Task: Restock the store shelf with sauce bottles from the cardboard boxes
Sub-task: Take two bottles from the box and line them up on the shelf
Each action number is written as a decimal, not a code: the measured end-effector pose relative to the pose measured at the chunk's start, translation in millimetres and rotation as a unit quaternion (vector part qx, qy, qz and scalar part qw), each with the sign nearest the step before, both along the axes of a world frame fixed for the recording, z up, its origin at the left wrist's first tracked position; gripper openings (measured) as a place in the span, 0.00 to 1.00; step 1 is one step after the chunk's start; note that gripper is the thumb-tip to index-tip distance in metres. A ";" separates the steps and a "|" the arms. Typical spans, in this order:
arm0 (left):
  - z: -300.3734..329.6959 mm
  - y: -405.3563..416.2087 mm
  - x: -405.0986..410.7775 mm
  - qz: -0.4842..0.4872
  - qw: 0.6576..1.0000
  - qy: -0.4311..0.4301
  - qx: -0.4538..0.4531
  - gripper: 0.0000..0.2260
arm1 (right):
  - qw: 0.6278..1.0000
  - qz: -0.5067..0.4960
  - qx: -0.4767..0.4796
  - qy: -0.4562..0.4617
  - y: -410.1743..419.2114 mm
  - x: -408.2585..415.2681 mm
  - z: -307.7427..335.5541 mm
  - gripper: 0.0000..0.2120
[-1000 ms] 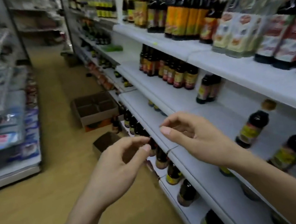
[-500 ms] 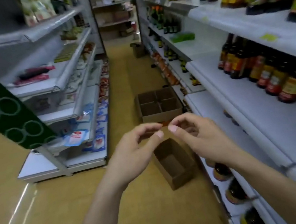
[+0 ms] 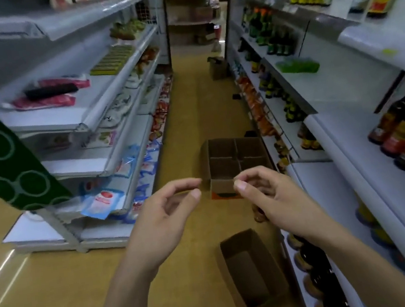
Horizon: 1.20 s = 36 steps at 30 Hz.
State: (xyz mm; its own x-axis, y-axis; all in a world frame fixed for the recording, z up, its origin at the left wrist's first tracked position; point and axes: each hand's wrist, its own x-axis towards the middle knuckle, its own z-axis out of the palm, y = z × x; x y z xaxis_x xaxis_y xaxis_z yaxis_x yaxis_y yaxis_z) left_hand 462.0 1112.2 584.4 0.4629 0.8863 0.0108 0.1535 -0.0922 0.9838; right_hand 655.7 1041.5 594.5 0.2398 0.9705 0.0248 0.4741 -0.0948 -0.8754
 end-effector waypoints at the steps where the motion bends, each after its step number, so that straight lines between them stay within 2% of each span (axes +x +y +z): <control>1: 2.0 23.4 8.7 -0.016 1.000 -0.003 0.002 0.08 | 1.000 -0.013 0.001 0.003 22.2 6.6 0.8 0.18; 5: 9.6 107.1 41.8 -0.069 0.998 0.002 0.015 0.08 | 0.999 -0.047 0.007 0.011 108.2 29.3 2.4 0.17; 10: -2.6 198.6 87.9 -0.125 0.991 0.055 0.012 0.08 | 0.991 -0.109 0.024 0.079 182.7 63.1 -19.6 0.25; 13: -15.4 249.6 128.6 -0.174 0.981 0.082 -0.005 0.06 | 0.986 -0.138 0.008 0.092 220.2 95.3 -37.8 0.25; 18: -38.9 337.8 218.7 -0.216 0.970 0.105 0.029 0.07 | 0.978 -0.178 -0.001 0.110 291.4 172.6 -70.1 0.26; 25: -41.0 446.9 350.0 -0.236 0.961 0.131 0.061 0.08 | 0.964 -0.221 -0.002 0.146 393.2 292.4 -80.0 0.21; 31: -61.3 489.3 457.7 -0.302 0.940 0.139 0.073 0.06 | 0.951 -0.276 -0.031 0.135 406.6 376.0 -89.4 0.15; 36: -123.1 496.1 540.2 -0.413 0.887 0.201 0.047 0.06 | 0.903 -0.389 -0.104 0.149 369.5 416.4 -136.2 0.18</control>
State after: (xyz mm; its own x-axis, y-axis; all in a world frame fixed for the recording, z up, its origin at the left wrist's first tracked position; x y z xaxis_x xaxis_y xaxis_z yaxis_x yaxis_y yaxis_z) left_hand 1002.2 1608.3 461.3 0.9374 0.2461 -0.2464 0.3317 -0.4159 0.8468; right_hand 1072.1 1411.0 458.3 0.8168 0.4827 -0.3160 -0.0598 -0.4739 -0.8785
